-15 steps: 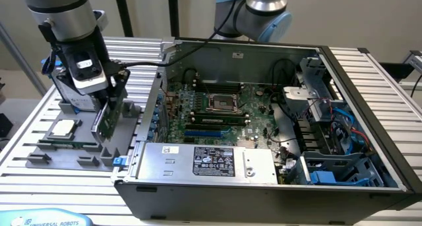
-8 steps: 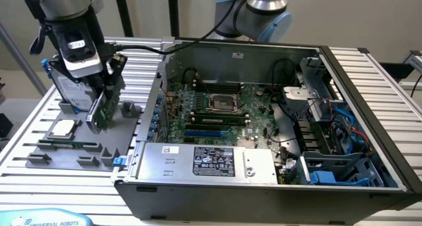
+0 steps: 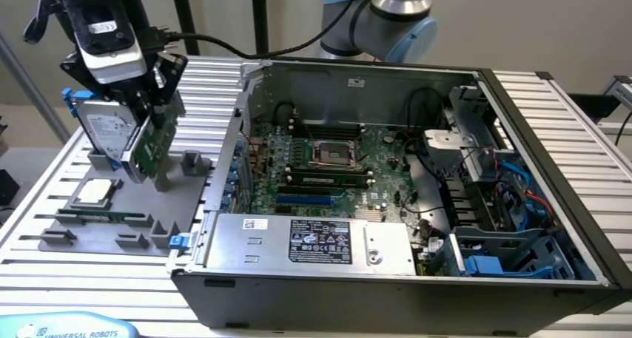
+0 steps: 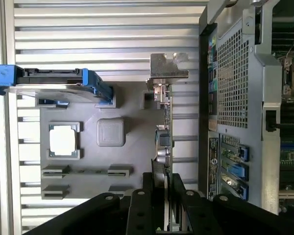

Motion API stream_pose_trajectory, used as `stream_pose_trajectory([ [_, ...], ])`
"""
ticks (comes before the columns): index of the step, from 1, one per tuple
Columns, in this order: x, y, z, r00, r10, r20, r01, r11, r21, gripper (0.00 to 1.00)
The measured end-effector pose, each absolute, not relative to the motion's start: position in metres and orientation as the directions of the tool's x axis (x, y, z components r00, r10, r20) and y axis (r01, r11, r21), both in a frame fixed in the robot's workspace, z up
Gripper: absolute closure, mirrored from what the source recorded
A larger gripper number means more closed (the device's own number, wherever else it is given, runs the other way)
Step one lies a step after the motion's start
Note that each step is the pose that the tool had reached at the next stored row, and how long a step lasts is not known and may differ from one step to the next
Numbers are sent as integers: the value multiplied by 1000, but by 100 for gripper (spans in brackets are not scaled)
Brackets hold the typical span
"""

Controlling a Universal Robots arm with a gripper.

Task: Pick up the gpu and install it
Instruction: 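Pick up the gpu and move the gpu toward the slot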

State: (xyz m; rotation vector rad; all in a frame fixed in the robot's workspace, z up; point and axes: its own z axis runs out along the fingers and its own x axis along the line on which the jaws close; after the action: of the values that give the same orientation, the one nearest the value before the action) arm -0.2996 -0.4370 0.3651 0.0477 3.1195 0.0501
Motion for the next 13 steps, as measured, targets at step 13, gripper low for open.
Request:
stream_pose_trajectory([
  [13, -247, -438, 424, -999, 31, -18, 30, 999, 34, 73],
])
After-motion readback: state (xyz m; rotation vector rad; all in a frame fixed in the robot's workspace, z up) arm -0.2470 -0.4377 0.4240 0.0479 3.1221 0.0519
